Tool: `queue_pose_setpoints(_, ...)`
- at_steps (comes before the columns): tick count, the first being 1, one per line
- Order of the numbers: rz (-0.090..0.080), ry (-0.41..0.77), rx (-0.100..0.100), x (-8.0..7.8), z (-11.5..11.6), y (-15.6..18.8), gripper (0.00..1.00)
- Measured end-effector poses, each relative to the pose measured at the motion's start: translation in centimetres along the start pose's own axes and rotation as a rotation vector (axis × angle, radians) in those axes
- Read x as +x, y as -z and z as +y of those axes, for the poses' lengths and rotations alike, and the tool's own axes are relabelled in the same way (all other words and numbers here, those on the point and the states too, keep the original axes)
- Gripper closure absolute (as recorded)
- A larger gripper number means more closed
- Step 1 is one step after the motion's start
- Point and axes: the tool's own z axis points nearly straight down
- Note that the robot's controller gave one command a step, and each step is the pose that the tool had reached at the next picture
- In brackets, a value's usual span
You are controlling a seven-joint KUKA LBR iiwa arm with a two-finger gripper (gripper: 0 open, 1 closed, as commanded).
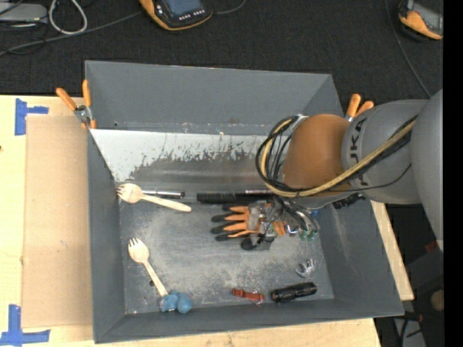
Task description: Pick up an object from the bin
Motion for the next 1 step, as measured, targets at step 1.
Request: queue_pose_setpoints(1, 0.0, 0.068, -0.001, -0.4, 0.24, 11.41, 1.0)
